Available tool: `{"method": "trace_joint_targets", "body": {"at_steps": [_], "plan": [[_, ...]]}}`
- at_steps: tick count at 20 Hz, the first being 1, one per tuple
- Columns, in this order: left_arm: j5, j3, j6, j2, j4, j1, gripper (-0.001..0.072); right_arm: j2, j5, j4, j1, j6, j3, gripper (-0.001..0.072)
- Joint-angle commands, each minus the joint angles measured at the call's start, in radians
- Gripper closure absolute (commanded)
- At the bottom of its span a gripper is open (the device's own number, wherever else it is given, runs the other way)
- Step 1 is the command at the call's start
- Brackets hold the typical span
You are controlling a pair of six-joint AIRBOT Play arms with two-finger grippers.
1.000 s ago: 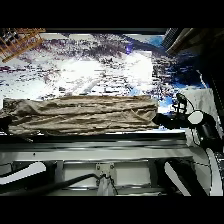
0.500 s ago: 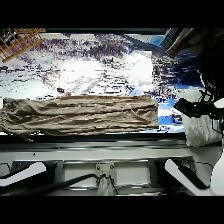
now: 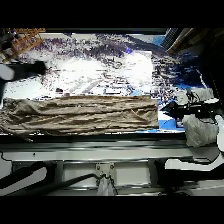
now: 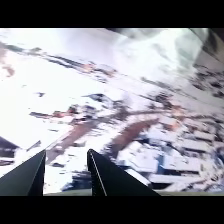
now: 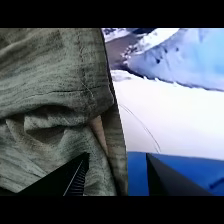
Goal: Fold the clothes and pants, and hang the long-sleeved shirts on hangers.
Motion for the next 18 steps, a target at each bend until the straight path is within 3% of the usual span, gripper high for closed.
{"method": "trace_joint_targets", "body": {"at_steps": [1, 6, 13, 17, 18], "plan": [[0.075, 0.002, 0.012, 0.001, -0.036, -0.244, 0.0417, -0.047, -0.006, 0.020, 0.024, -0.044, 0.003, 0.0271], [0.127, 0.002, 0.012, 0.000, -0.036, -0.412, 0.0417, -0.074, -0.016, 0.021, 0.106, -0.044, 0.002, 0.0272], [0.126, 0.002, 0.008, -0.017, -0.061, -0.478, 0.0417, -0.132, -0.046, 0.095, 0.271, -0.042, 0.002, 0.0284], [0.122, 0.002, 0.008, -0.068, -0.060, -0.541, 0.0417, -0.132, -0.098, 0.091, 0.330, -0.041, 0.002, 0.0396], [0.118, 0.002, 0.008, -0.092, -0.060, -0.565, 0.0417, -0.132, -0.112, 0.089, 0.335, -0.041, 0.002, 0.0499]]}}
